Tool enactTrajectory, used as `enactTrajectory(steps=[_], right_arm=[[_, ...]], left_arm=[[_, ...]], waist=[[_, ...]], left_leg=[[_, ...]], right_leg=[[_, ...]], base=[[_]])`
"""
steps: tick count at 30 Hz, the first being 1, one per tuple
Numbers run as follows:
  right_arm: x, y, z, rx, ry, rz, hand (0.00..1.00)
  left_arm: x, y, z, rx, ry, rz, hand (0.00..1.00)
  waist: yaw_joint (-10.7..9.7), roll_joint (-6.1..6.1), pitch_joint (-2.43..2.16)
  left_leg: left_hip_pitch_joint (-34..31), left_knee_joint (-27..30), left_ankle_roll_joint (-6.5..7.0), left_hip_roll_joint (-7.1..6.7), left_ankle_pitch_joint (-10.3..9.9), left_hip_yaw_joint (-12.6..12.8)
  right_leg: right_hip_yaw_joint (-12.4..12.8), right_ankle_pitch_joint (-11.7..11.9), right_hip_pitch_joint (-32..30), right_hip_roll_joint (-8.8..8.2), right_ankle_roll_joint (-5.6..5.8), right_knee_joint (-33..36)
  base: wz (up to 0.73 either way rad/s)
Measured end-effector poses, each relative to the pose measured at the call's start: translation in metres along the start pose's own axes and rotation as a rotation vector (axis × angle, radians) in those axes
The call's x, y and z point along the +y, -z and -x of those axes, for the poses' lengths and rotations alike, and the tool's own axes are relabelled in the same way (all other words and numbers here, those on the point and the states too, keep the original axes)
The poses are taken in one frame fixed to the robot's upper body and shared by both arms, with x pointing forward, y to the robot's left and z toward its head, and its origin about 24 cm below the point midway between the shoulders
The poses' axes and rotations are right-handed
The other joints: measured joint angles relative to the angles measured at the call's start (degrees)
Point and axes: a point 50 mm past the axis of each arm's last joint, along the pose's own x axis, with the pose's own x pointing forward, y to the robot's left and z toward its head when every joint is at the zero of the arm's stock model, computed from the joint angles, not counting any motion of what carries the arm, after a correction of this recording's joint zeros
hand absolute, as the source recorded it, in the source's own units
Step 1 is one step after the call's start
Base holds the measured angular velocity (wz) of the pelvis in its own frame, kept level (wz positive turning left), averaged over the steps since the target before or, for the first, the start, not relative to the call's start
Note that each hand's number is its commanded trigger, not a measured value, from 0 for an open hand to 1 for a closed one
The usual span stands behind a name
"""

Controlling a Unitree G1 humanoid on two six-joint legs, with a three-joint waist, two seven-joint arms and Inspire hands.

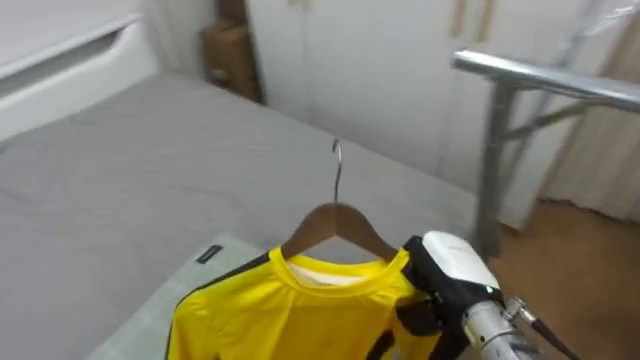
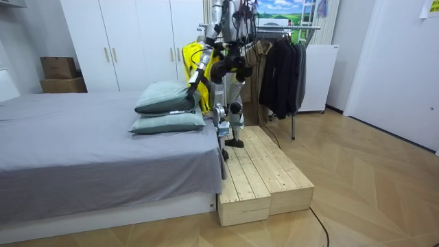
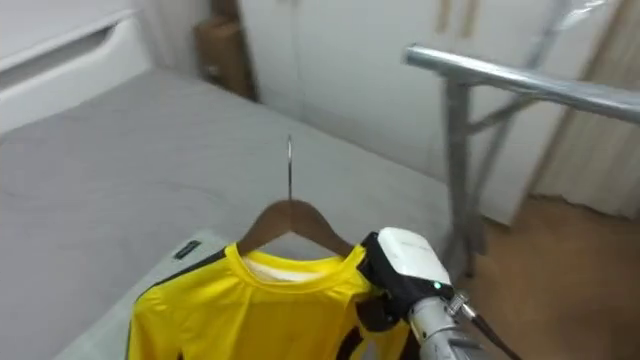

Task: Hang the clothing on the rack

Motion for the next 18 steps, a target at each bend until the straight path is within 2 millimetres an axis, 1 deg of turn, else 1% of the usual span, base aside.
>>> enactTrajectory(steps=[1, 2, 3, 4, 5, 6, 7, 8, 9, 10, 11, 12, 13, 14, 15, 16, 17, 18], right_arm=[[-0.006, 0.008, 0.001, 0.042, 0.030, -0.014, 1.00], [-0.008, 0.012, 0.002, 0.065, 0.039, -0.014, 1.00], [-0.011, 0.018, 0.003, 0.099, 0.053, -0.009, 1.00], [-0.013, 0.021, 0.005, 0.113, 0.058, 0.009, 1.00], [-0.013, 0.022, 0.005, 0.116, 0.058, 0.008, 1.00], [-0.012, 0.021, 0.005, 0.113, 0.057, 0.010, 1.00], [-0.009, 0.018, 0.004, 0.105, 0.056, 0.022, 1.00], [-0.009, 0.017, 0.004, 0.101, 0.056, 0.029, 1.00], [-0.006, 0.018, 0.007, 0.101, 0.051, 0.057, 1.00], [-0.005, 0.019, 0.009, 0.102, 0.050, 0.064, 1.00], [-0.004, 0.018, 0.009, 0.101, 0.054, 0.062, 1.00], [-0.003, 0.015, 0.008, 0.089, 0.068, 0.056, 1.00], [-0.004, 0.014, 0.007, 0.081, 0.072, 0.053, 1.00], [-0.004, 0.014, 0.007, 0.081, 0.069, 0.049, 1.00], [-0.004, 0.015, 0.007, 0.082, 0.065, 0.043, 1.00], [-0.003, 0.016, 0.007, 0.094, 0.059, 0.030, 1.00], [-0.003, 0.016, 0.007, 0.098, 0.055, 0.025, 1.00], [-0.003, 0.016, 0.006, 0.102, 0.048, 0.022, 1.00]], left_arm=[[0.006, 0.003, -0.002, 0.007, -0.015, 0.002, 0.00], [0.006, 0.005, -0.002, 0.013, -0.015, 0.001, 0.00], [0.004, 0.009, -0.002, 0.031, -0.008, -0.004, 0.00], [0.003, 0.013, -0.002, 0.048, -0.001, -0.010, 0.00], [0.002, 0.015, -0.002, 0.055, 0.001, -0.012, 0.00], [0.001, 0.018, -0.002, 0.067, 0.005, -0.015, 0.00], [0.002, 0.021, -0.003, 0.082, 0.003, -0.017, 0.00], [0.000, 0.023, -0.003, 0.089, 0.006, -0.019, 0.00], [-0.003, 0.030, -0.002, 0.112, 0.018, -0.015, 0.00], [-0.004, 0.034, -0.002, 0.125, 0.022, -0.007, 0.00], [-0.002, 0.041, -0.003, 0.143, 0.019, -0.004, 0.00], [0.002, 0.046, -0.004, 0.161, 0.013, 0.003, 0.00], [0.002, 0.047, -0.004, 0.176, 0.020, 0.029, 0.00], [0.002, 0.048, -0.004, 0.184, 0.022, 0.040, 0.00], [0.002, 0.050, -0.004, 0.198, 0.022, 0.059, 0.00], [0.004, 0.053, -0.004, 0.209, 0.020, 0.069, 0.00], [0.004, 0.054, -0.004, 0.212, 0.019, 0.072, 0.00], [0.004, 0.054, -0.004, 0.214, 0.020, 0.078, 0.00]], waist=[[-1.4, -1.13, 0.65], [-1.8, -1.23, 0.70], [-2.2, -1.15, 0.66], [-2.4, -1.00, 0.62], [-2.3, -0.79, 0.56], [-1.6, -0.24, 0.23], [0.2, -0.27, -0.07], [1.5, -0.26, -0.05], [2.0, 0.28, -0.11], [1.9, 0.28, -0.43], [2.1, -0.45, -0.74], [2.2, -1.54, -0.77], [2.1, -1.21, -0.74], [1.9, -1.00, -0.84], [1.8, -0.52, -0.81], [1.7, -0.53, -0.81], [1.7, -0.59, -0.84], [1.6, -0.57, -0.85]], left_leg=[[-0.1, -0.5, 0.76, 0.27, -0.8, -0.7], [-0.3, -0.7, 0.73, 0.54, -1.2, -0.6], [-0.9, -0.8, 0.84, 1.05, -1.9, 0.8], [-1.2, -0.8, 0.80, 1.57, -2.7, 3.2], [-1.2, -0.8, 0.74, 2.05, -3.2, 4.7], [-1.1, -1.0, -0.28, 3.40, -4.8, 8.6], [-1.0, -1.4, -0.69, 5.24, -5.2, 13.1], [-0.7, -1.3, -0.76, 5.58, -5.4, 15.2], [0.2, -0.5, -0.78, 5.97, -6.6, 17.3], [0.8, 0.1, -0.82, 5.93, -7.2, 18.1], [1.6, 2.6, -1.16, 5.37, -8.7, 19.0], [1.2, 5.1, -1.90, 4.69, -10.1, 19.1], [0.9, 6.3, -2.18, 5.08, -10.5, 18.5], [0.7, 6.4, -2.21, 5.26, -10.5, 17.2], [0.7, 6.2, -2.26, 5.77, -10.4, 15.1], [0.7, 6.1, -2.45, 6.27, -10.2, 14.3], [0.7, 6.0, -2.49, 6.41, -10.0, 14.3], [0.8, 5.3, -2.89, 6.65, -9.7, 14.4]], right_leg=[[0.6, 0.9, -0.9, 0.85, -0.23, 0.2], [0.9, 1.3, -1.3, 1.08, 0.08, -0.2], [1.6, 2.5, -1.9, 1.28, 0.41, -1.8], [1.9, 3.7, -2.1, 1.53, 1.04, -3.5], [1.7, 4.3, -2.2, 1.52, 1.99, -4.4], [-1.1, 5.8, -3.2, 1.10, 4.22, -6.8], [-9.8, 6.7, -5.3, -1.36, 3.81, -6.7], [-18.0, 4.7, -7.3, -3.25, 1.86, -3.5], [-30.0, 0.3, -8.8, -8.10, 0.78, 5.5], [-33.5, -1.5, -8.5, -11.06, 1.64, 9.5], [-36.9, -4.9, -7.5, -15.46, 4.27, 12.2], [-37.4, -7.2, -6.4, -16.14, 4.85, 10.5], [-36.8, -7.2, -5.6, -15.25, 3.75, 8.6], [-36.2, -6.7, -4.9, -14.76, 3.14, 7.3], [-35.5, -5.4, -4.1, -13.64, 2.56, 5.5], [-35.0, -4.3, -3.6, -12.90, 2.16, 4.1], [-34.7, -3.8, -3.6, -12.32, 2.04, 3.5], [-34.1, -3.1, -3.7, -11.65, 1.96, 2.4]], base=[[-0.32], [-0.37], [-0.51], [-0.56], [-0.74], [-1.07], [-1.28], [-1.26], [-0.76], [-0.60], [-0.46], [-0.60], [-0.49], [-0.48], [-0.44], [-0.42], [-0.34], [-0.27]])
